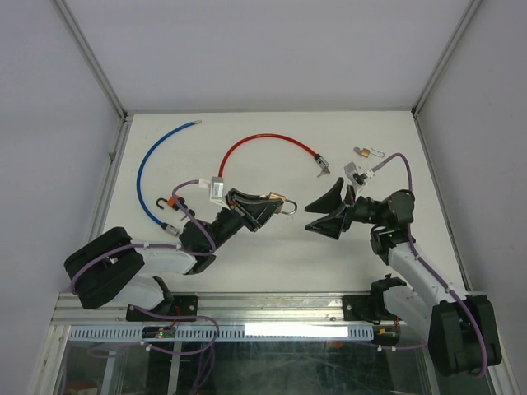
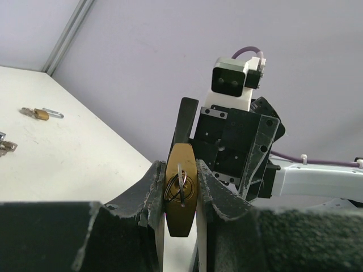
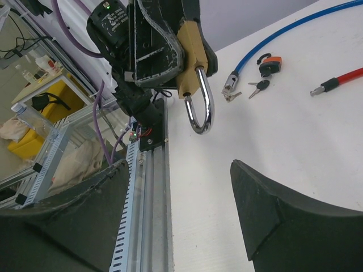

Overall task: Lock with the key
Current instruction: Lock the lock.

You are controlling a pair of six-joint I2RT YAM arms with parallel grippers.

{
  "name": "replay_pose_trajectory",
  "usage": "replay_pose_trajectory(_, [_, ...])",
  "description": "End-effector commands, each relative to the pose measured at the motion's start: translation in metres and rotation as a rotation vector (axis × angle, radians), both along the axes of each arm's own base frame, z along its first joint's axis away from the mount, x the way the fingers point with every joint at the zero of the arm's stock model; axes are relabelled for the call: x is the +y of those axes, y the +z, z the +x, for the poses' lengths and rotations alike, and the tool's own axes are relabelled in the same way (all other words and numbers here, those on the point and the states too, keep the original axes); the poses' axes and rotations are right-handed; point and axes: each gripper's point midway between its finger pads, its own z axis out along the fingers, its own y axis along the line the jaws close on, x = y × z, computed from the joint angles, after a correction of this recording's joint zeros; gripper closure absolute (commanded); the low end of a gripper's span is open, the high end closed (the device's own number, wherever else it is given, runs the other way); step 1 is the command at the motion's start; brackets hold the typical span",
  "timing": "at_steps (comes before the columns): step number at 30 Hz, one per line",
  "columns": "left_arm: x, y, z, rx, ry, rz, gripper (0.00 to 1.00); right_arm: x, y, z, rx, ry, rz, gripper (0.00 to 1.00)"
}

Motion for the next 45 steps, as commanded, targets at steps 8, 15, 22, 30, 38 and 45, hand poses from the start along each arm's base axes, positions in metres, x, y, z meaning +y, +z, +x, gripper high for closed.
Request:
replay_pose_trajectory(8, [0.012, 0.091, -0.026, -0.223, -0.019, -0.288, 1.00, 0.001, 0.023, 0.009, -0.046, -0.082, 0.067, 0.34])
replay_pose_trajectory(15, [0.004, 0.095, -0.031, -0.231, -0.042, -0.295, 1.00, 0.001, 0.023, 0.017, -0.028, -0.124, 0.077, 0.38])
replay_pose_trajectory(22, [-0.004, 0.089, -0.032, -0.223, -0.052, -0.281, 1.00, 0.001, 0.028, 0.009, -0.044, -0.092, 0.091, 0.61])
replay_pose_trajectory(30, [-0.007, 0.088, -0.031, -0.223, -0.051, -0.277, 1.00, 0.003, 0.026, 0.005, -0.038, -0.064, 0.081, 0.71])
replay_pose_trajectory(38, [-0.011, 0.086, -0.032, -0.225, -0.073, -0.269, 1.00, 0.004, 0.026, 0.000, -0.078, -0.021, 0.051, 0.98])
replay_pose_trajectory(45, [-0.013, 0.077, -0.034, -0.208, -0.092, -0.251, 0.61, 0.000, 0.040, 0.009, -0.037, -0.036, 0.014, 1.00])
